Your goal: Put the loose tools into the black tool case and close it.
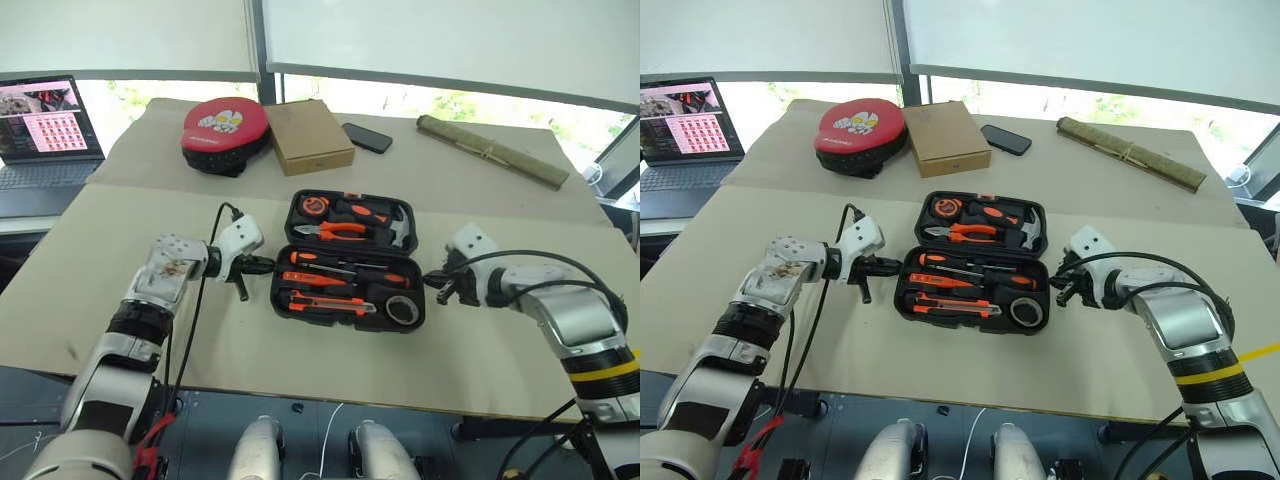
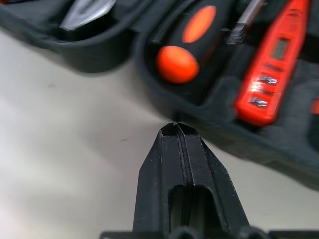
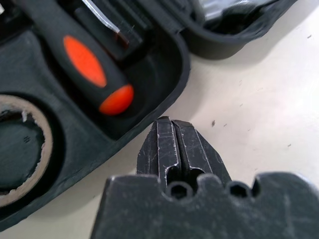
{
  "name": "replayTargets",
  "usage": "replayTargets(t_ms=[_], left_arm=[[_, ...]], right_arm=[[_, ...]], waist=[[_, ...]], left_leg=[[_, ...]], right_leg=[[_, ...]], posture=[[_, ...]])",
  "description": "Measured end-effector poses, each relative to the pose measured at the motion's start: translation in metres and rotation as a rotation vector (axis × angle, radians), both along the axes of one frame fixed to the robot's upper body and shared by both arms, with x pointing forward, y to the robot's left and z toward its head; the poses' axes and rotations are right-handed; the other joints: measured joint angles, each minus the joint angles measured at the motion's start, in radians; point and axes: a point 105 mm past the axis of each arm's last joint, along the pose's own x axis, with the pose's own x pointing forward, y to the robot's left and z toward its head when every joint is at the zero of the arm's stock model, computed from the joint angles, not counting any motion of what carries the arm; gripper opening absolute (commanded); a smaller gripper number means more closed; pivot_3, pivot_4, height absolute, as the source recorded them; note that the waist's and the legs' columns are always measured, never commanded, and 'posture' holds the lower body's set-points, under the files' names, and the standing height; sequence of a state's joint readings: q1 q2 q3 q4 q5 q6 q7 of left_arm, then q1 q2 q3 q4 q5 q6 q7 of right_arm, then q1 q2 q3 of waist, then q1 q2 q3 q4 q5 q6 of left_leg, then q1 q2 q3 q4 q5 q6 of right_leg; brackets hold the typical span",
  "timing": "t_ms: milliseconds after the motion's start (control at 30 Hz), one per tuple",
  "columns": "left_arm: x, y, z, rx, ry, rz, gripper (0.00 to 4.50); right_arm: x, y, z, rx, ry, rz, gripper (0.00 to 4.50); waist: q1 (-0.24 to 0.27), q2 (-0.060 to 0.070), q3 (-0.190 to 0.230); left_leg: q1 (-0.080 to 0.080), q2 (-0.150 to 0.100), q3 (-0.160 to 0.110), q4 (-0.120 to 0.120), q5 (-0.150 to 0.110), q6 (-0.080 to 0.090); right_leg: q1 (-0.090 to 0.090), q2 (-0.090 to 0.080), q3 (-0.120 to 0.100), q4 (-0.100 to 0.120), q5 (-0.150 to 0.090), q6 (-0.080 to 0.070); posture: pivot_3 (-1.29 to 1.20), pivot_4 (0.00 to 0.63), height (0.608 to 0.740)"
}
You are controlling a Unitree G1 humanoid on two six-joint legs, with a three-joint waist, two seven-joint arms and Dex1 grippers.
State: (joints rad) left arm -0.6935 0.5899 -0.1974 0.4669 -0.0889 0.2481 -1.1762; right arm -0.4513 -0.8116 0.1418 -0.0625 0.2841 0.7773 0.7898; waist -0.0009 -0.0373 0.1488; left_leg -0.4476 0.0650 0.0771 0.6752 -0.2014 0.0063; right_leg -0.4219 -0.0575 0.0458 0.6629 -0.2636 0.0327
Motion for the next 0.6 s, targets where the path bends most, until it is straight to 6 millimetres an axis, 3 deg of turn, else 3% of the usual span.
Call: replayTargets(t_ms=[333, 600], left_arm=[[-0.060, 0.008, -0.008, 0.033, 0.117, -0.163, 0.02], [-0.065, 0.020, -0.012, 0.095, 0.065, -0.164, 0.02]], right_arm=[[-0.049, 0.010, -0.013, 0.004, 0.077, 0.119, 0.00], [-0.081, 0.017, -0.019, 0.038, 0.108, 0.145, 0.00]], waist=[[0.000, 0.000, 0.000], [0.004, 0.000, 0.000]], left_leg=[[-0.002, 0.001, 0.000, 0.000, 0.000, 0.000], [0.000, 0.001, 0.000, 0.000, 0.000, 0.000]], right_leg=[[-0.001, 0.000, -0.001, -0.001, 0.000, 0.000], [0.000, 0.000, -0.001, 0.000, 0.000, 0.000]], posture=[[0.00, 0.150, 0.740], [0.00, 0.150, 0.740]])
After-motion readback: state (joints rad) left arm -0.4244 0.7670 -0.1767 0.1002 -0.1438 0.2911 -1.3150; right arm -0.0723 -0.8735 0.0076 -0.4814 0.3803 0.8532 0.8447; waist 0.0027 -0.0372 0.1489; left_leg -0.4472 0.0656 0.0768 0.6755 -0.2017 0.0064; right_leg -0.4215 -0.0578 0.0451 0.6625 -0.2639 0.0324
